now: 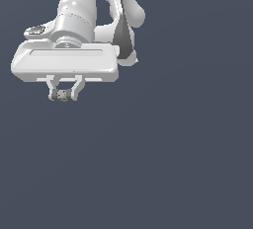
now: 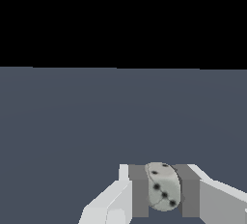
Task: Pick up the object and move it to a goal position.
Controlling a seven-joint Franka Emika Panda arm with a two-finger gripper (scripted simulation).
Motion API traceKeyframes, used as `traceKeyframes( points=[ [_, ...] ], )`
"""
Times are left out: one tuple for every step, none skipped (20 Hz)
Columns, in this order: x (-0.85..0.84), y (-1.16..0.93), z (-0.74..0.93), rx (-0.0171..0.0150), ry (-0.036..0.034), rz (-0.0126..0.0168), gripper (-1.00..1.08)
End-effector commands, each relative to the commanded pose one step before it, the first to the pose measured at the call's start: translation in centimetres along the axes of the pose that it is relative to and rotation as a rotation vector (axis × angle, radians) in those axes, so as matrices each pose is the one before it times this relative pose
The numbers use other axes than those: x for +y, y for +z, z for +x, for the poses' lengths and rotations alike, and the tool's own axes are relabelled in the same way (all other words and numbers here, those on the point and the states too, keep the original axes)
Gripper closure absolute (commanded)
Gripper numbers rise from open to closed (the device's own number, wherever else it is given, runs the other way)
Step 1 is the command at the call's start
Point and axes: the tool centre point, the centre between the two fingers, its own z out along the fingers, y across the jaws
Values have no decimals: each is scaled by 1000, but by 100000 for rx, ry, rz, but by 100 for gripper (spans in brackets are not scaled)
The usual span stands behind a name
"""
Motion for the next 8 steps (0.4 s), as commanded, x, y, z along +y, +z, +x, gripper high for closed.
traceKeyframes(
  points=[
    [85,-281,517,1570,17,157,108],
    [30,-58,105,323,9,14,108],
    [20,-38,66,207,9,7,108],
    [11,-22,31,97,10,1,108],
    [-9,-13,4,0,0,0,108],
    [0,46,-76,-181,18,-19,108],
    [-10,27,-56,-154,6,-12,108],
    [-3,17,-28,-69,2,-5,108]
  ],
)
